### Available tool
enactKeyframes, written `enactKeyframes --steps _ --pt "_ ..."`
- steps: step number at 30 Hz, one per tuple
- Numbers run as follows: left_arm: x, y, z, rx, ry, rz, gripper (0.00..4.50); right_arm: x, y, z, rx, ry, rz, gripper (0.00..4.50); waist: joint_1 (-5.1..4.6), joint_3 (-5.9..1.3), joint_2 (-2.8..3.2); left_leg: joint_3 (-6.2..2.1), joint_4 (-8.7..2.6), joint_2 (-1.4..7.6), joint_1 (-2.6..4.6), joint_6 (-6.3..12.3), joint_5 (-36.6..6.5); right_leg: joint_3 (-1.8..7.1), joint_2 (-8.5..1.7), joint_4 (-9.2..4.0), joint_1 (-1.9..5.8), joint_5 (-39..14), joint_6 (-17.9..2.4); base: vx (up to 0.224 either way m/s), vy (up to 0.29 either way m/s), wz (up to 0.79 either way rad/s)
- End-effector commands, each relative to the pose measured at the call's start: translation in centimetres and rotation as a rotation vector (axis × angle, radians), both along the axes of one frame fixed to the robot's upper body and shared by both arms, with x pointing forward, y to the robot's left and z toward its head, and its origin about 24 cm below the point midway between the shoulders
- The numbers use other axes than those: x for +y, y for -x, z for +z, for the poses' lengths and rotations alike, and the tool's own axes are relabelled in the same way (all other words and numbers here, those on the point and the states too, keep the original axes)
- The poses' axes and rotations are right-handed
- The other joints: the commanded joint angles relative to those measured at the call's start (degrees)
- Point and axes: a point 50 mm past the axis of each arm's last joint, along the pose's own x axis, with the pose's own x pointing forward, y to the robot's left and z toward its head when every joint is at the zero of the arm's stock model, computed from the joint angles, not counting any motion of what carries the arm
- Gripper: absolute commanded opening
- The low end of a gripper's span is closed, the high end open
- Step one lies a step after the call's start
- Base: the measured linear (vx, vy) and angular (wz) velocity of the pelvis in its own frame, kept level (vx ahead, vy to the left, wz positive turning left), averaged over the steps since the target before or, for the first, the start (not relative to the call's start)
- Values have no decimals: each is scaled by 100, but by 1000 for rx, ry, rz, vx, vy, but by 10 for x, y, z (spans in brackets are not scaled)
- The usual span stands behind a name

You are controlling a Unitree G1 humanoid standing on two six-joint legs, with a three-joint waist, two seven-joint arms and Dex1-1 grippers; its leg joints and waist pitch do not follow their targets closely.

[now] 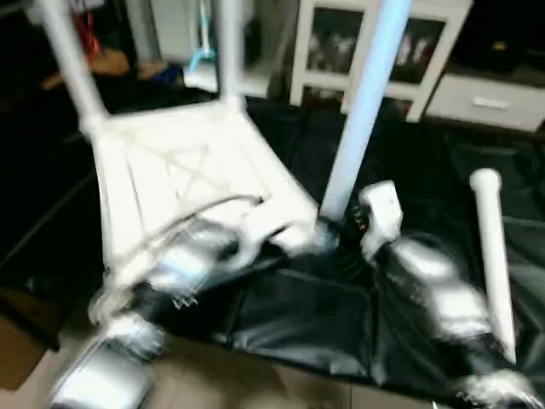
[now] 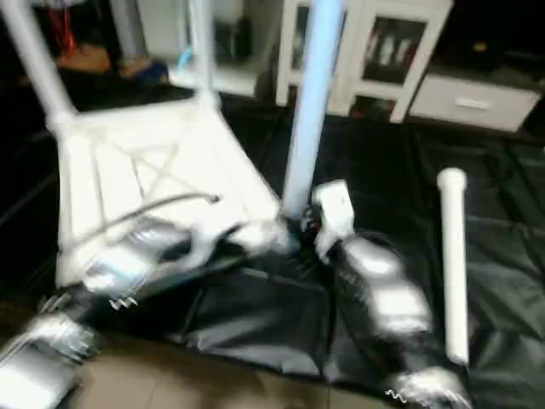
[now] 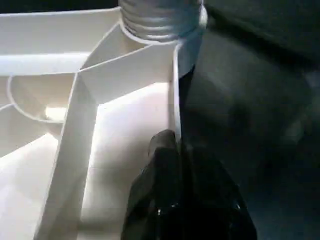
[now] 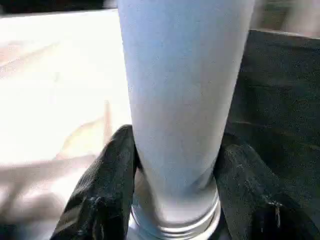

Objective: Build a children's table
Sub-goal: Rotate leg to tighten

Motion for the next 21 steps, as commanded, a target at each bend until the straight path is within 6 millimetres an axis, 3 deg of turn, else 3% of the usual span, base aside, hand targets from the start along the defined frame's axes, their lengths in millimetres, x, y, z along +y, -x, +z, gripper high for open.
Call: enactKeyframes --steps 1,2,3,4,6,7,8,9,10,12,13,15,17,18,20,21 --pt "-10 -8 12 -84 40 48 0 -28 11 -43 158 123 -302 189 -45 -343 17 -135 -477 86 18 -173 -1958 85 -182 -548 152 -2661 -556 0 0 0" --pt "-12 -8 12 -89 42 46 0 -23 10 -42 145 111 -297 189 -42 -352 19 -142 -480 89 12 -159 -1956 78 -185 -534 161 -2547 -584 0 0 0" --pt "-15 -7 12 -95 44 29 0 -8 4 -37 98 50 -247 189 -38 -372 31 -121 -474 96 18 -44 -1923 87 -173 -510 159 -2099 -718 0 0 0" --pt "-16 -7 12 -93 45 24 0 -5 3 -35 85 31 -232 189 -38 -372 31 -121 -474 96 18 -44 -1923 87 -173 -510 159 -2099 -718 0 0 0" --pt "-13 -7 11 -85 38 10 0 6 -3 -21 8 -85 -135 189 -65 -375 37 -112 -481 111 -29 113 -1809 94 -168 -455 210 -1573 -938 0 0 0" --pt "-13 -7 11 -85 35 9 0 8 -4 -19 -4 -102 -120 224 -68 -379 20 -107 -472 118 -31 204 -1734 96 -175 -439 229 -1437 -1024 0 0 0" --pt "-7 -5 11 -90 28 -33 0 7 -1 -5 -93 -125 -20 224 -73 -380 20 -105 -469 118 -41 234 -1646 99 -177 -424 242 -1331 -1071 0 0 0" --pt "-5 -5 10 -88 23 -46 0 7 0 -1 -121 -126 14 258 -39 -385 16 -103 -461 133 -45 345 -1503 104 -193 -417 273 -1179 -1103 0 0 0" --pt "1 1 9 -88 16 -132 0 -1 5 7 -160 -120 73 258 -26 -393 26 -95 -448 139 -27 393 -1386 110 -190 -398 256 -1025 -1167 0 0 0" --pt "4 5 8 -86 10 -196 0 -7 7 10 -165 -125 79 271 20 -426 32 -94 -422 148 -60 643 -780 119 -202 -294 318 -298 -1387 0 0 0" --pt "11 14 5 -53 -4 -279 0 -19 11 13 -150 -161 97 287 48 -437 37 -87 -406 161 -40 753 -530 121 -194 -247 326 -7 -1502 0 0 0" --pt "15 22 6 -44 9 -366 0 -25 14 14 -116 -215 152 304 96 -417 60 -68 -405 180 -9 846 -436 127 -190 -234 296 134 -1651 0 0 0" --pt "26 39 8 14 43 -508 0 -35 27 17 -64 -189 358 313 149 -405 68 -71 -425 211 16 825 -563 126 -184 -227 322 37 -1704 0 0 0" --pt "32 47 9 54 55 -570 0 -41 34 20 -43 -163 468 324 209 -377 111 -41 -427 227 47 735 -622 139 -173 -224 280 29 -1688 0 0 0" --pt "37 48 9 70 48 -581 0 -45 40 21 -41 -116 547 324 239 -384 142 -45 -428 227 60 658 -651 133 -170 -213 269 11 -1673 0 0 0" --pt "40 49 8 84 41 -585 0 -49 46 22 -43 -62 629 324 265 -361 120 -18 -436 223 75 582 -765 142 -171 -239 253 -143 -1644 0 0 0"
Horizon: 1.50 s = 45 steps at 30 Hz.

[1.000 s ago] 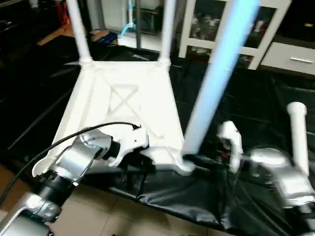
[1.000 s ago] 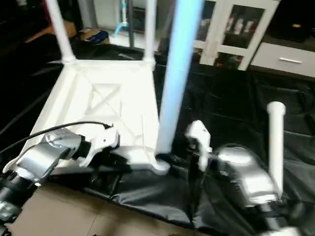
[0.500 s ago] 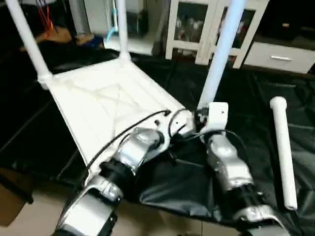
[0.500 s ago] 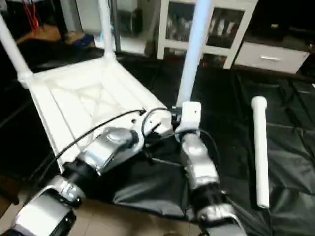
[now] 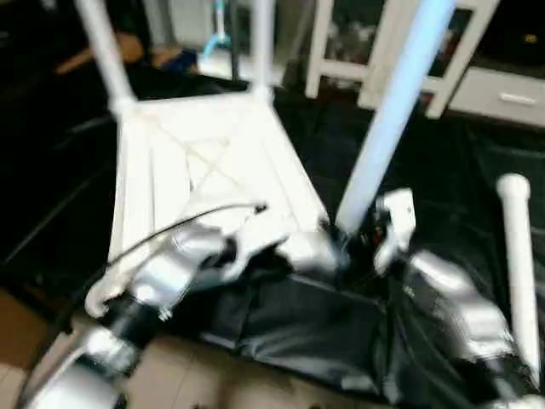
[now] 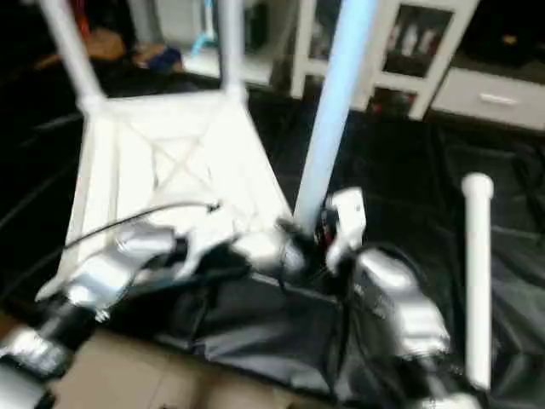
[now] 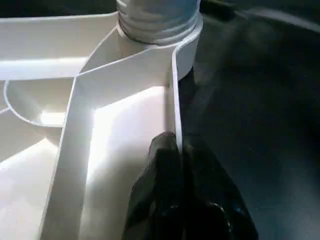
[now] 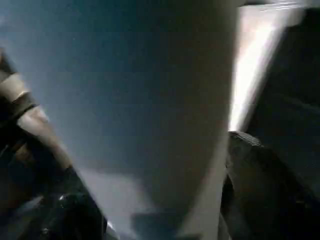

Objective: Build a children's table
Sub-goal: Rotate leg to tighten

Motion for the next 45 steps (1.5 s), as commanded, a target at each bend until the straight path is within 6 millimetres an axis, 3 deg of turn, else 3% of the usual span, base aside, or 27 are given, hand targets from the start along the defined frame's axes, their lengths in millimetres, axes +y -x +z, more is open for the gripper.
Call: enactKeyframes --steps 1,3,4,8,13,14,18,24,28,30,32,33,35,36,38,39,40,41,43,45 --pt "-8 14 0 66 4 -155 0 -22 5 9 -53 76 48 324 -44 -388 58 -40 -403 212 153 480 -798 147 -167 -209 308 -242 -1591 0 0 0" --pt "0 14 1 79 -3 -166 0 -32 14 12 -31 105 153 324 28 -339 42 -5 -424 222 194 364 -1143 177 -178 -270 276 -709 -1507 0 0 0" --pt "2 14 1 83 -7 -171 0 -34 15 12 -29 117 170 324 26 -330 41 -26 -447 218 154 297 -1265 178 -196 -287 300 -1005 -1416 0 0 0" --pt "8 16 2 95 -22 -189 0 -36 16 15 -24 142 211 324 1 -322 16 -54 -470 211 169 82 -1583 184 -214 -364 274 -1676 -1176 0 0 0" --pt "11 18 4 100 -22 -194 0 -38 14 18 -34 154 231 324 -19 -337 -1 -67 -459 202 127 110 -1379 179 -210 -339 281 -1597 -1125 0 0 0" --pt "11 19 5 107 -19 -195 0 -38 13 19 -35 137 243 301 -22 -342 2 -65 -454 203 125 133 -1310 178 -204 -336 280 -1531 -1130 0 0 0" --pt "12 19 5 115 -17 -197 0 -38 13 21 -31 114 268 277 -14 -368 7 -61 -427 203 113 265 -976 172 -197 -274 302 -1023 -1287 0 0 0" --pt "12 19 5 118 -19 -190 0 -37 14 16 0 113 262 236 -13 -362 5 -54 -420 202 113 314 -966 171 -200 -268 312 -980 -1366 0 0 0" --pt "8 11 3 99 -12 -101 0 -40 4 -6 55 205 81 207 -54 -339 4 -54 -436 190 118 139 -1190 169 -191 -312 273 -1400 -1258 0 0 0" --pt "3 -3 2 48 -20 27 0 -44 -3 -25 111 312 -85 202 -93 -320 -25 -64 -442 176 106 -3 -1398 170 -194 -356 265 -1849 -1095 0 0 0" --pt "0 -10 0 29 -27 93 0 -46 -8 -32 135 330 -197 195 -148 -322 -18 -89 -445 161 108 -121 -1558 165 -200 -377 252 -2143 -993 0 0 0" --pt "-6 -24 -1 -1 -26 245 0 -52 -18 -41 171 349 -485 193 -191 -328 -26 -102 -452 154 98 -164 -1653 159 -199 -399 251 -2227 -925 0 0 0" --pt "-10 -32 -2 -10 -26 348 0 -56 -22 -47 204 356 -677 192 -294 -339 -34 -130 -446 117 71 -350 -1809 134 -187 -404 233 -2450 -836 0 0 0" --pt "-19 -43 -3 -47 -20 471 0 -52 -26 -53 233 305 -915 191 -342 -355 -28 -146 -444 96 63 -391 -1817 128 -187 -420 233 -2490 -753 0 0 0" --pt "-24 -46 -2 -65 -17 506 0 -48 -28 -55 243 266 -997 190 -360 -382 -54 -157 -430 82 81 -368 -1924 105 -179 -458 222 -2588 -646 0 0 0" --pt "-30 -49 -2 -94 -6 537 0 -39 -30 -56 228 252 -1046 190 -358 -378 -21 -159 -439 89 73 -273 -1950 105 -172 -459 221 -2410 -633 0 0 0" --pt "-30 -49 -2 -96 -5 538 0 -38 -30 -56 227 252 -1048 190 -373 -371 -25 -148 -441 85 57 -241 -1957 109 -168 -474 207 -2350 -634 0 0 0" --pt "-44 -51 -2 -125 21 564 0 -10 -40 -52 184 224 -1054 190 -377 -387 -11 -143 -430 74 79 -222 -1968 103 -160 -476 191 -2260 -653 0 0 0" --pt "-53 -51 -1 -126 42 555 0 20 -53 -36 114 96 -974 189 -411 -399 -26 -140 -429 72 56 -174 -1979 103 -161 -450 211 -2081 -733 0 0 0" --pt "-54 -51 -1 -125 41 548 0 37 -58 -24 78 -19 -854 189 -418 -398 -19 -140 -435 87 41 -75 -1897 102 -154 -425 239 -1814 -806 0 0 0"
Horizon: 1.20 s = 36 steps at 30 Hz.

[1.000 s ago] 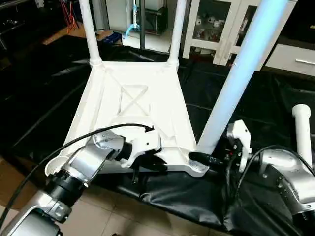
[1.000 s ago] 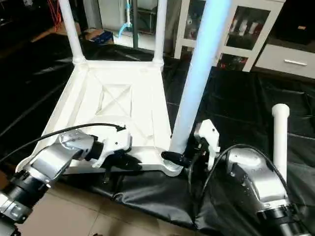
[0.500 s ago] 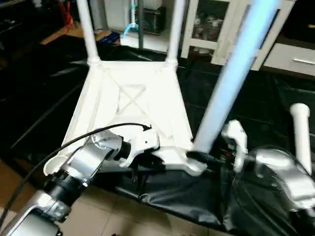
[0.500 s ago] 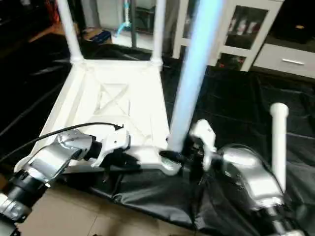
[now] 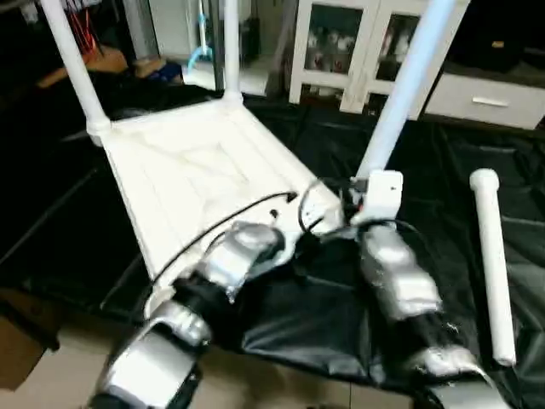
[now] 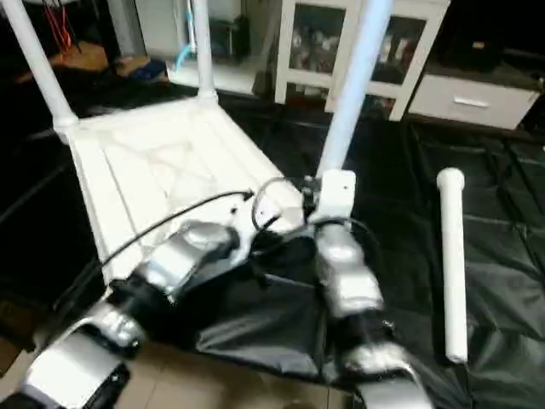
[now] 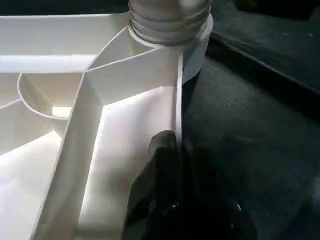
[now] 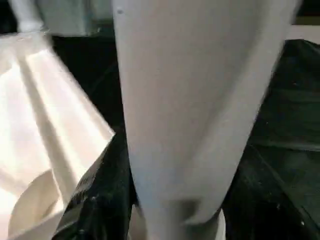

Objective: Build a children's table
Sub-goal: Rotate leg to tighten

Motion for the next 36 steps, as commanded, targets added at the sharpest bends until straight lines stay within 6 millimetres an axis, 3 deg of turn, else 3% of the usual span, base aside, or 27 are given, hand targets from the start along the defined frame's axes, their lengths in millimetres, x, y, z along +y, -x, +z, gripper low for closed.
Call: enactKeyframes --steps 1,3,5,6,7,10,12,13,15,16,18,19,23,26,27,36 --pt "13 -12 10 -68 9 84 0 1 5 -13 33 -99 44 224 1 -361 38 -82 -473 108 15 62 -1810 104 -167 -444 235 -1529 -949 0 0 0" --pt "18 -11 8 -62 2 68 0 16 7 0 -61 -142 239 259 0 -372 26 -71 -467 116 -6 216 -1618 108 -171 -404 285 -1124 -1107 0 0 0" --pt "20 -10 6 -58 -5 46 0 19 10 4 -79 -114 277 278 -17 -362 5 -95 -477 117 -76 347 -1432 101 -184 -383 340 -1051 -1135 0 0 0" --pt "21 -10 6 -59 -8 35 0 19 11 5 -85 -99 285 289 -33 -379 26 -100 -469 120 -80 357 -1301 95 -202 -372 350 -1086 -1165 0 0 0" --pt "23 -9 5 -47 -11 16 0 17 12 5 -84 -80 299 296 -17 -401 22 -85 -432 117 -41 377 -1103 107 -204 -370 334 -905 -1242 0 0 0" --pt "31 6 0 11 2 -182 0 7 19 6 -68 -123 392 323 14 -379 15 -66 -436 123 -31 549 -931 116 -194 -344 339 -681 -1415 0 0 0" --pt "36 12 -1 27 -3 -251 0 1 22 9 -71 -117 446 332 38 -365 59 -51 -444 156 2 594 -943 126 -196 -341 312 -640 -1516 0 0 0" --pt "41 19 -1 35 0 -343 0 -6 26 12 -78 -109 522 338 65 -373 60 -43 -441 177 29 589 -876 132 -186 -303 308 -399 -1642 0 0 0" --pt "52 32 1 76 15 -462 0 -21 35 20 -86 -60 668 338 157 -371 91 -50 -444 210 66 605 -838 137 -195 -262 334 -226 -1677 0 0 0" --pt "54 35 2 85 20 -487 0 -24 38 21 -86 -33 717 338 209 -349 111 -17 -443 205 104 602 -913 139 -171 -266 284 -238 -1710 0 0 0" --pt "64 40 3 113 10 -515 0 -37 50 24 -62 73 865 338 263 -331 108 -17 -470 216 106 469 -1115 146 -179 -286 294 -510 -1637 0 0 0" --pt "64 40 3 113 10 -515 0 -38 51 24 -62 74 867 338 300 -314 102 13 -478 223 157 396 -1270 156 -171 -315 247 -701 -1592 0 0 0" --pt "75 46 3 146 5 -546 0 -52 71 27 0 150 1074 338 353 -288 77 8 -506 229 125 261 -1425 184 -193 -343 282 -1123 -1395 0 0 0" --pt "82 50 4 168 4 -571 0 -60 79 33 22 142 1150 338 347 -282 24 -1 -509 217 104 231 -1565 198 -210 -388 261 -1544 -1221 0 0 0" --pt "83 51 4 169 4 -573 0 -62 81 34 30 138 1170 338 353 -281 32 -1 -506 217 101 232 -1549 200 -217 -392 245 -1619 -1201 0 0 0" --pt "85 54 6 183 9 -587 0 -69 80 33 51 118 1205 321 382 -315 26 1 -472 208 84 295 -1178 185 -206 -340 251 -1251 -1293 0 0 0"
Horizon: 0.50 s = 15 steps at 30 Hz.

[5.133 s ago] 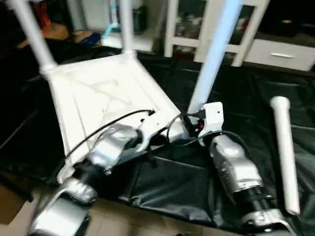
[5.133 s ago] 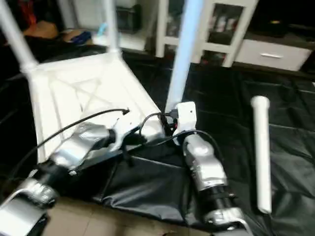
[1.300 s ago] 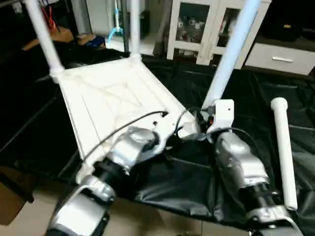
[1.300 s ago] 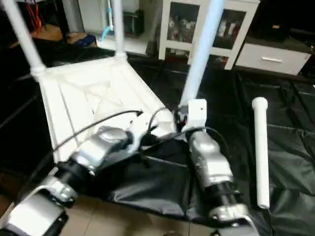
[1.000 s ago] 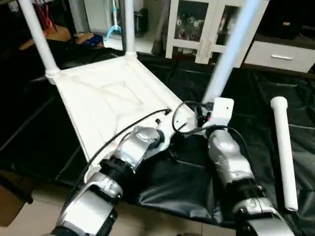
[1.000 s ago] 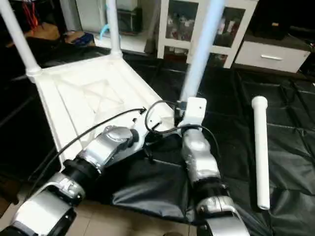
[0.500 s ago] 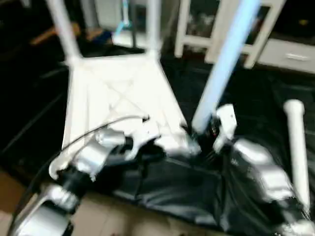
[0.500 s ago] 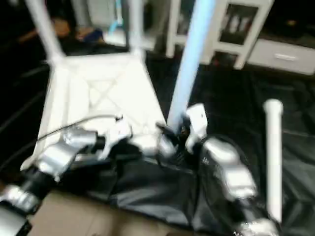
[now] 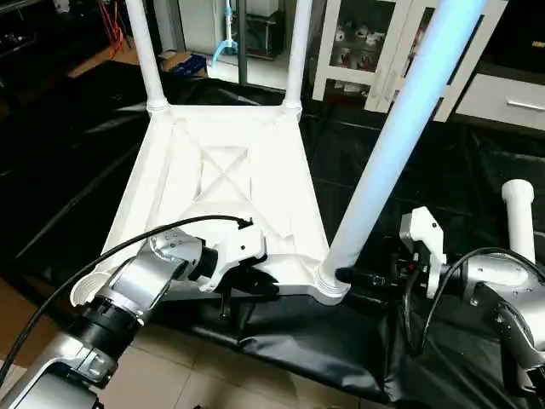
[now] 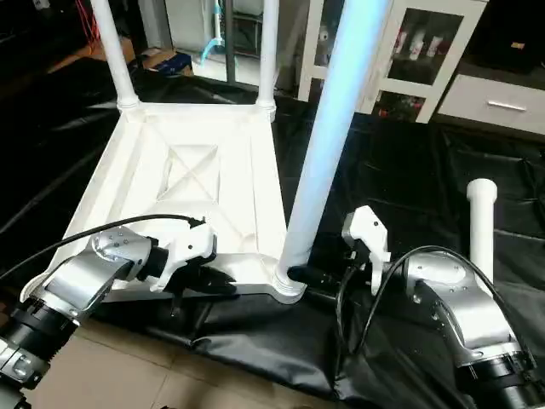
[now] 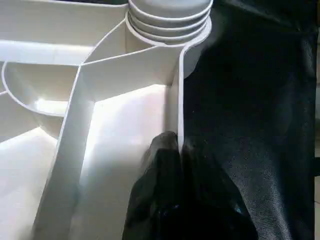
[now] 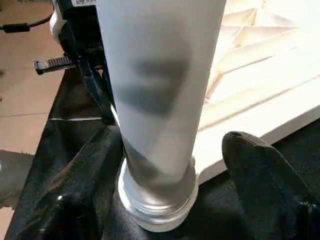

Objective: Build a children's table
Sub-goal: Rotate leg to tighten

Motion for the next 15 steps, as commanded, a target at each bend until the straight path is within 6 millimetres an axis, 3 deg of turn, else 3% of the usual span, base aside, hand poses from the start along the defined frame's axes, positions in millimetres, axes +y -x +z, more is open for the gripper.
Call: enactKeyframes --steps 1,3,10,15 --pt "-6 8 -1 40 5 -65 0 -1 -4 4 1 -35 -9 321 -27 -342 -18 -65 -428 188 56 303 -1162 162 -198 -349 260 -1215 -1301 0 0 0" --pt "-6 8 -1 41 4 -69 0 1 -4 2 13 -42 0 288 -19 -348 -21 -61 -421 190 62 346 -1079 160 -191 -337 265 -1095 -1343 0 0 0" --pt "-6 10 0 48 3 -81 0 4 5 -6 91 -38 75 238 -11 -352 -7 -58 -413 188 66 374 -1033 156 -186 -323 278 -988 -1400 0 0 0" --pt "-7 10 0 50 2 -81 0 1 6 -10 110 -17 77 201 -2 -339 -8 -63 -425 192 72 304 -1165 157 -195 -348 272 -1220 -1353 0 0 0"
